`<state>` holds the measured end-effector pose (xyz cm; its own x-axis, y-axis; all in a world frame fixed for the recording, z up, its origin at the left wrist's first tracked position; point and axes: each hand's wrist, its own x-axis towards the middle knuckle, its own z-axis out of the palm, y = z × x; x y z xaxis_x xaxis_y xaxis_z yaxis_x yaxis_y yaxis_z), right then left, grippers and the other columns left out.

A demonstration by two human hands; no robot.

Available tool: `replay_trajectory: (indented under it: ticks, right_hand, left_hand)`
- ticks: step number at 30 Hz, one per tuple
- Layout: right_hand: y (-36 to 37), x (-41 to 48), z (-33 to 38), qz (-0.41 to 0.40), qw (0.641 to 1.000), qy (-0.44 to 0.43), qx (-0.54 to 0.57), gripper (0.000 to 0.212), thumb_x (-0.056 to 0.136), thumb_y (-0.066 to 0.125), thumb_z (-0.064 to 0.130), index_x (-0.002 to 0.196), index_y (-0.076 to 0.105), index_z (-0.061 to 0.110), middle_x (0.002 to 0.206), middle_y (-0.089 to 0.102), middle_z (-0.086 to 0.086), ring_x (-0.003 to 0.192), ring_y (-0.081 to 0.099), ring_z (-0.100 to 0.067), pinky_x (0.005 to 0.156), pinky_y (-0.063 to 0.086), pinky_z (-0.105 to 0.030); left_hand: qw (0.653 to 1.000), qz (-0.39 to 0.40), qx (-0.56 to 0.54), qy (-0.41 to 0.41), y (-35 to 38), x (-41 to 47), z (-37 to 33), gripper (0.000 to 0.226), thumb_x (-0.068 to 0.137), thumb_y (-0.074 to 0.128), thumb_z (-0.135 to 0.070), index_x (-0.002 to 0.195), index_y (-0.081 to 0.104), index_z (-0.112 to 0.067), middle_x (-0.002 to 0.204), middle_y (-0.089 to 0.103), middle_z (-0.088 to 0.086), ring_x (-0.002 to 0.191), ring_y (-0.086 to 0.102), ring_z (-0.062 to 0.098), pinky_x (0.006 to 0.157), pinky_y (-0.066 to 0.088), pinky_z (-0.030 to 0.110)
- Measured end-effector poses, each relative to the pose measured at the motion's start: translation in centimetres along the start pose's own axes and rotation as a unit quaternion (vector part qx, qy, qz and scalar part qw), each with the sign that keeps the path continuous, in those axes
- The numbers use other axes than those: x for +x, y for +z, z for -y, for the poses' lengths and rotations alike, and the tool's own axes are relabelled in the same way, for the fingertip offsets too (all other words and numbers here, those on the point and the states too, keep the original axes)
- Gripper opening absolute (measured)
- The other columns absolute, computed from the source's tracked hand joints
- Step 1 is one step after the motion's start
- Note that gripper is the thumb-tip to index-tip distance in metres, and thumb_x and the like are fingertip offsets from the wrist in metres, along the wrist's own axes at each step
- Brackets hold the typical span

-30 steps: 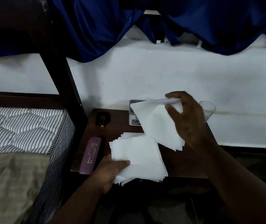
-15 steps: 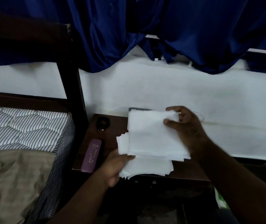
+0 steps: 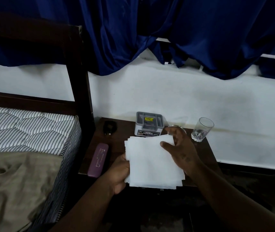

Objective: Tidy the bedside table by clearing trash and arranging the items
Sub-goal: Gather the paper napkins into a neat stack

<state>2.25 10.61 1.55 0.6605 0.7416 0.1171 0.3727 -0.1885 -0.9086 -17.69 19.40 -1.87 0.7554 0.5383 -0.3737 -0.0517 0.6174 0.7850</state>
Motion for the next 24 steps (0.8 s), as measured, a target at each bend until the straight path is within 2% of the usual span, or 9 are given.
replay_trajectory:
  ticks: [2, 4, 7, 11, 14, 17, 19, 21, 24]
  right_hand:
    - [-0.2, -0.3, 0.2, -0.048, 0.999, 0.001, -0.023, 0.052, 0.077, 0.086, 0.013, 0.118, 0.058, 0.028, 0.12, 0.066, 0.006, 0.111, 0.064, -0.008, 0.095, 0.052, -0.03]
    - [-0.7, -0.8, 0.1, -0.049, 0.996, 0.054, 0.046, 0.059, 0.078, 0.086, 0.013, 0.128, 0.056, 0.021, 0.126, 0.067, -0.002, 0.116, 0.065, -0.016, 0.101, 0.053, -0.038]
    - [-1.3, -2.3, -0.2, 0.036, 0.966, 0.2, 0.16, 0.058, 0.08, 0.083, 0.016, 0.132, 0.057, 0.013, 0.119, 0.074, -0.012, 0.111, 0.071, -0.03, 0.101, 0.054, -0.055]
    - [-1.3, -4.5, -0.9, 0.119, 0.921, 0.286, 0.236, 0.036, 0.084, 0.07, -0.001, 0.12, 0.068, 0.001, 0.114, 0.075, -0.022, 0.11, 0.07, -0.043, 0.097, 0.055, -0.06]
    - [-1.0, -4.8, -1.9, 0.116, 0.931, 0.276, 0.208, 0.029, 0.085, 0.067, -0.007, 0.112, 0.071, -0.001, 0.109, 0.076, -0.023, 0.104, 0.072, -0.044, 0.093, 0.057, -0.056]
    - [-0.4, -4.7, -3.0, 0.108, 0.937, 0.274, 0.189, 0.026, 0.084, 0.068, -0.007, 0.109, 0.071, 0.0, 0.103, 0.078, -0.02, 0.088, 0.076, -0.033, 0.077, 0.062, -0.042]
    - [0.2, -4.6, -3.8, 0.115, 0.938, 0.269, 0.183, 0.027, 0.084, 0.068, -0.006, 0.11, 0.07, 0.0, 0.103, 0.078, -0.02, 0.088, 0.075, -0.033, 0.077, 0.06, -0.041]
    - [0.9, -4.4, -4.6, 0.119, 0.939, 0.268, 0.181, 0.026, 0.084, 0.069, -0.005, 0.11, 0.07, 0.0, 0.103, 0.078, -0.02, 0.089, 0.074, -0.033, 0.079, 0.059, -0.042]
    - [1.7, -3.5, -6.0, 0.104, 0.942, 0.28, 0.152, 0.019, 0.091, 0.071, 0.01, 0.105, 0.071, -0.002, 0.099, 0.077, -0.024, 0.086, 0.07, -0.031, 0.08, 0.056, -0.044]
  left_hand:
    - [1.0, 0.008, -0.006, 0.007, 0.1, -0.1, -0.1, 0.028, 0.091, 0.055, 0.014, 0.103, 0.076, 0.0, 0.088, 0.079, 0.017, 0.068, 0.077, 0.024, 0.056, 0.06, 0.03]
    - [1.0, 0.023, -0.013, 0.007, 0.1, -0.2, -0.2, 0.027, 0.091, 0.055, 0.014, 0.107, 0.073, 0.002, 0.083, 0.079, 0.015, 0.064, 0.076, 0.022, 0.054, 0.059, 0.027]
    - [1.0, 0.03, -0.005, 0.0, -0.1, -0.3, -0.1, 0.025, 0.091, 0.053, 0.015, 0.106, 0.071, 0.006, 0.076, 0.077, 0.014, 0.056, 0.074, 0.019, 0.049, 0.056, 0.023]
    - [1.0, -0.002, 0.015, -0.017, -0.1, 0.2, 0.4, 0.027, 0.09, 0.059, 0.008, 0.111, 0.075, 0.001, 0.104, 0.077, 0.024, 0.082, 0.079, 0.032, 0.066, 0.063, 0.036]
    - [0.997, -0.037, 0.019, -0.064, -0.3, 0.8, 0.7, 0.029, 0.099, 0.059, -0.023, 0.118, 0.076, -0.008, 0.116, 0.076, 0.018, 0.103, 0.076, 0.033, 0.084, 0.062, 0.041]
    - [0.989, -0.053, -0.041, -0.128, -0.9, 1.0, 0.8, 0.059, 0.1, 0.042, -0.064, 0.12, 0.077, -0.02, 0.122, 0.075, 0.011, 0.114, 0.072, 0.03, 0.093, 0.057, 0.044]
    - [0.99, -0.065, -0.013, -0.125, -1.2, 1.1, 1.3, 0.046, 0.098, 0.059, -0.049, 0.121, 0.075, -0.014, 0.119, 0.076, 0.014, 0.111, 0.073, 0.031, 0.09, 0.059, 0.045]
    - [0.991, -0.084, 0.043, -0.096, -1.5, 1.1, 2.0, 0.034, 0.089, 0.074, -0.012, 0.121, 0.071, 0.0, 0.111, 0.077, 0.02, 0.102, 0.075, 0.036, 0.085, 0.062, 0.048]
    - [0.981, -0.141, 0.104, -0.083, -2.1, 1.3, 3.0, 0.03, 0.085, 0.072, 0.012, 0.114, 0.07, 0.007, 0.1, 0.078, 0.024, 0.093, 0.074, 0.042, 0.084, 0.06, 0.056]
